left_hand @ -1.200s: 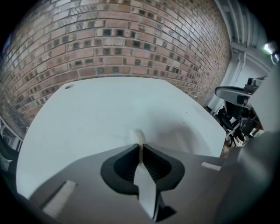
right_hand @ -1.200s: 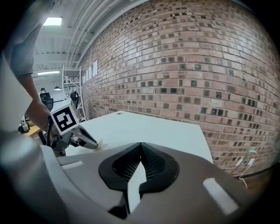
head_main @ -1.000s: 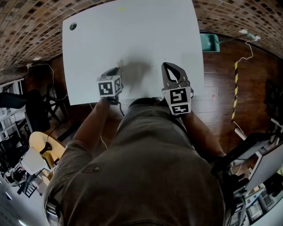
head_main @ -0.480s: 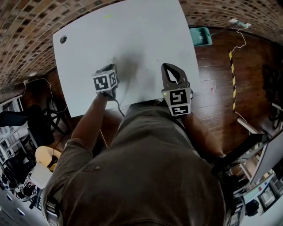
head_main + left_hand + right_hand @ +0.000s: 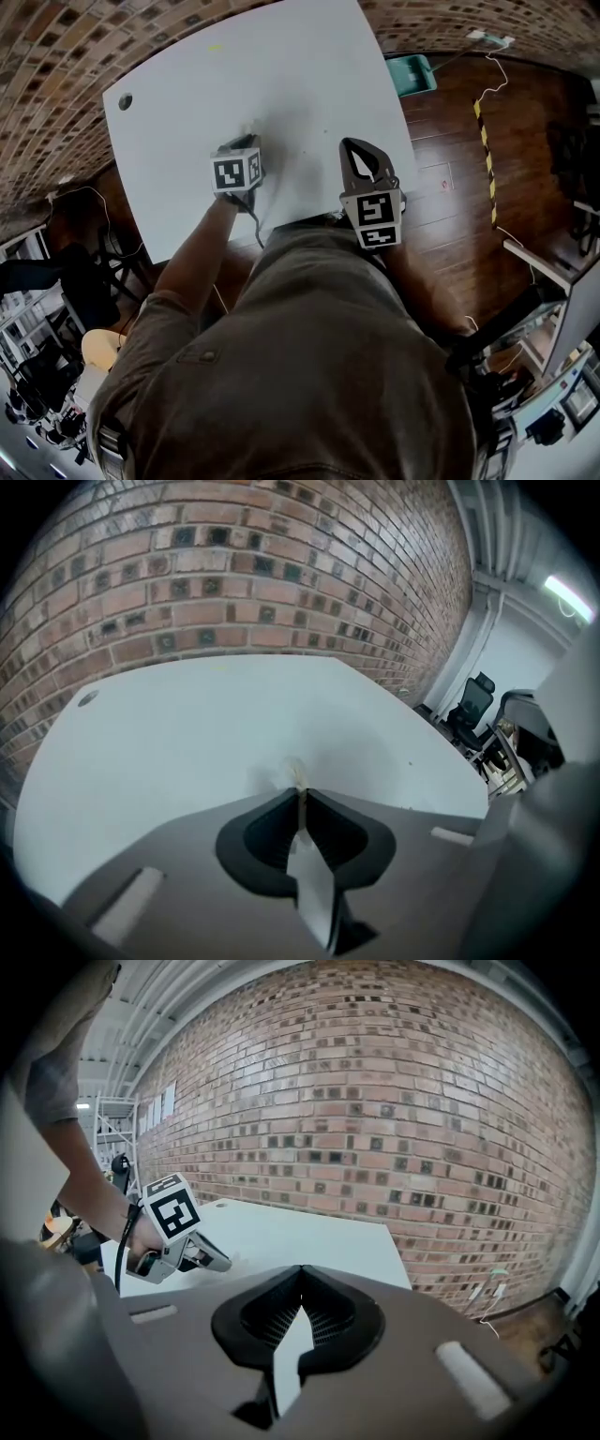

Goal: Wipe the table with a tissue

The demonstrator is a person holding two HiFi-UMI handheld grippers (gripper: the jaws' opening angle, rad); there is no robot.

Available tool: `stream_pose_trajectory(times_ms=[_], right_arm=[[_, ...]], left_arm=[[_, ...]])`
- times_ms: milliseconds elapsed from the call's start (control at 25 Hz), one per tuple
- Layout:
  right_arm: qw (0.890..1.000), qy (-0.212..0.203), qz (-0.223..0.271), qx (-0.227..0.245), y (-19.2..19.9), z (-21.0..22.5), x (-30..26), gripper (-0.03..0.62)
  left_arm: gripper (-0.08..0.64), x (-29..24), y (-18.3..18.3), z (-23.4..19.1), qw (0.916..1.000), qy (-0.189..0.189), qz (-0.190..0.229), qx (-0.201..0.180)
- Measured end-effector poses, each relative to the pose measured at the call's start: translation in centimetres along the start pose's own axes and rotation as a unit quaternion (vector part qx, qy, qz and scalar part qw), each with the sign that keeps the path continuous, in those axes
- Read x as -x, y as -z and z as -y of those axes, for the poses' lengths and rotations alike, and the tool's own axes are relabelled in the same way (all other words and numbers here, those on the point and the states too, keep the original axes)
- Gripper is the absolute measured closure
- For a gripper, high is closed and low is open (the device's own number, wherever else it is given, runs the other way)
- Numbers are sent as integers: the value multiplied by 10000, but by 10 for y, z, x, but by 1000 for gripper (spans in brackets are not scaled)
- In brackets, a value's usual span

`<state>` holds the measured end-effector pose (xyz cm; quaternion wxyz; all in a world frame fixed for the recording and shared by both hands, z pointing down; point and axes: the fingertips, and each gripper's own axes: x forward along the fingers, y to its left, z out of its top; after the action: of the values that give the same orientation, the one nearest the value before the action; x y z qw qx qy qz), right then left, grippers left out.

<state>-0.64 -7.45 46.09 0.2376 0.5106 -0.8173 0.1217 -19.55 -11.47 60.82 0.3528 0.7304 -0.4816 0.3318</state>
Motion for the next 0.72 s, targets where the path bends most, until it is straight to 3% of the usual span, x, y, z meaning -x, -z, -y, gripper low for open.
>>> stream_pose_trajectory(times_ms=[200,440,720], right_arm=[[9999,149,0,-45,0,8,5,578],[9996,283,93,-2,-2,26,10,578],[9985,-129,469,233,-17,49,2,578]], left_arm=[[531,5,-3,6,9998,147,125,-6],[531,22,-5,27,9980,266,559,93],[531,39,-20,52,9934,-10,1113,292]])
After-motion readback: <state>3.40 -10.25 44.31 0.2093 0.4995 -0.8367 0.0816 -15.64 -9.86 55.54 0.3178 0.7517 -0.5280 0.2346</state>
